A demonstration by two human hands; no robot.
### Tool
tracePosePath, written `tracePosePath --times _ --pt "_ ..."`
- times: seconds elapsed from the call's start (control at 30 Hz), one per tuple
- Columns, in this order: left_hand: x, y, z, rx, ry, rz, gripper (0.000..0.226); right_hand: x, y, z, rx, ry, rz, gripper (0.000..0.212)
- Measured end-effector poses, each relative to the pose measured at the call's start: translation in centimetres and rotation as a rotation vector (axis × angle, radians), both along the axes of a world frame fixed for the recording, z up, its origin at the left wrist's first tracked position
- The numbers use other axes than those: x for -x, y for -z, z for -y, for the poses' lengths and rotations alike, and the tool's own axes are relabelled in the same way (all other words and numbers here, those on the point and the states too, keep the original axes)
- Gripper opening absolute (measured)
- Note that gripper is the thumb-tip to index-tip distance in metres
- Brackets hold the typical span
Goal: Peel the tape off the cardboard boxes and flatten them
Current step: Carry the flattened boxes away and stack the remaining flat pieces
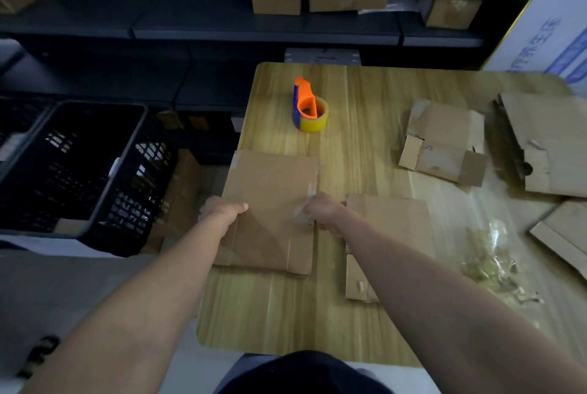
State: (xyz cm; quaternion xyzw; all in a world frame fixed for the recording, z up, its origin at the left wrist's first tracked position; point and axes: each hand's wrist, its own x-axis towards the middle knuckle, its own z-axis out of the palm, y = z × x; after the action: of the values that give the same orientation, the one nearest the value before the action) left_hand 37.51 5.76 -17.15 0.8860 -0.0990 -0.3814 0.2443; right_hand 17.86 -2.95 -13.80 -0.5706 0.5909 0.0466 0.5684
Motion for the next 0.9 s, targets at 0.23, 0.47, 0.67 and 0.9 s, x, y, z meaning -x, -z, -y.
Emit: tracePosePath --times 0.23,0.47,0.67,0.9 --pt "-0.5 -1.0 0.4 0.082 -0.071 -0.096 0.09 0.4 -0.3 0.7 -0.115 0.107 0.043 0.039" --pt "0.2 -3.5 1.0 0.147 -0.007 -0.152 0.053 0.5 -0.1 0.4 -0.114 0.124 0.099 0.03" --pt "0.8 -7.7 3.7 0.234 0.037 -0.173 0.04 2.3 -2.9 2.5 0.074 0.222 0.21 0.037" --pt "7.3 -11.0 10.6 0.335 0.201 -0.29 0.053 11.4 -6.7 7.9 0.386 0.514 0.2 0.042"
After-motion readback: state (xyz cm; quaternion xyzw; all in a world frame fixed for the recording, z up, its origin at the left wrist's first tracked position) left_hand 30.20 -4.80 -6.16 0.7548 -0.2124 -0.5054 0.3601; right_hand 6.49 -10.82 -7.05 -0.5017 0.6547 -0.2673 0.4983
